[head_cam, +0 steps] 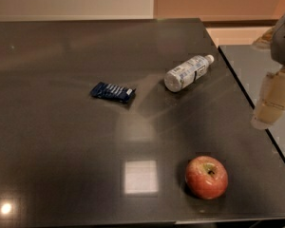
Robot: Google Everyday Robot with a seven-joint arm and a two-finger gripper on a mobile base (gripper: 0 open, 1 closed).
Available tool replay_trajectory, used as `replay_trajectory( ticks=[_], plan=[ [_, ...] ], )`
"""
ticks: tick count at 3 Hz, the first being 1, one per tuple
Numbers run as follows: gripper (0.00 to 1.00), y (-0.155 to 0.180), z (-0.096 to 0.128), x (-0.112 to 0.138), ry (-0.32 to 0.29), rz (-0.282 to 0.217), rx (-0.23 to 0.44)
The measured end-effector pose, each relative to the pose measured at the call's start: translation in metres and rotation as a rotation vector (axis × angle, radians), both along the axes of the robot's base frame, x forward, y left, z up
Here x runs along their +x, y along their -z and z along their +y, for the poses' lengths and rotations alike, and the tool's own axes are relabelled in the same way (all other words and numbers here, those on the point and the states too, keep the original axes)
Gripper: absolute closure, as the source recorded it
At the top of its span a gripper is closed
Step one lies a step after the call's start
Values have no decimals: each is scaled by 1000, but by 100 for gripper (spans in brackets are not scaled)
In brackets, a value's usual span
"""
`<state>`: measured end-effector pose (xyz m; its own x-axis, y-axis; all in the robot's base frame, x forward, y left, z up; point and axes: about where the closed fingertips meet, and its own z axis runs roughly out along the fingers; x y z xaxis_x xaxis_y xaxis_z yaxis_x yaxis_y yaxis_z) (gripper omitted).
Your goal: Move apple near rxbar blueberry
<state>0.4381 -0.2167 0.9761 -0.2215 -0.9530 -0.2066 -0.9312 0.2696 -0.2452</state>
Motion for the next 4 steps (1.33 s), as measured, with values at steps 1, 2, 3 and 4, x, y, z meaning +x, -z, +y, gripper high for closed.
replay_trajectory(
  ticks=[1, 2, 3, 4],
  plan=[
    [0, 0, 0, 0, 0, 0, 0],
    [0, -1, 9, -6, -37, -9, 19],
    [0, -1, 27, -23, -117, -13, 38],
    [0, 10, 51, -48, -226, 3, 47]
  ],
)
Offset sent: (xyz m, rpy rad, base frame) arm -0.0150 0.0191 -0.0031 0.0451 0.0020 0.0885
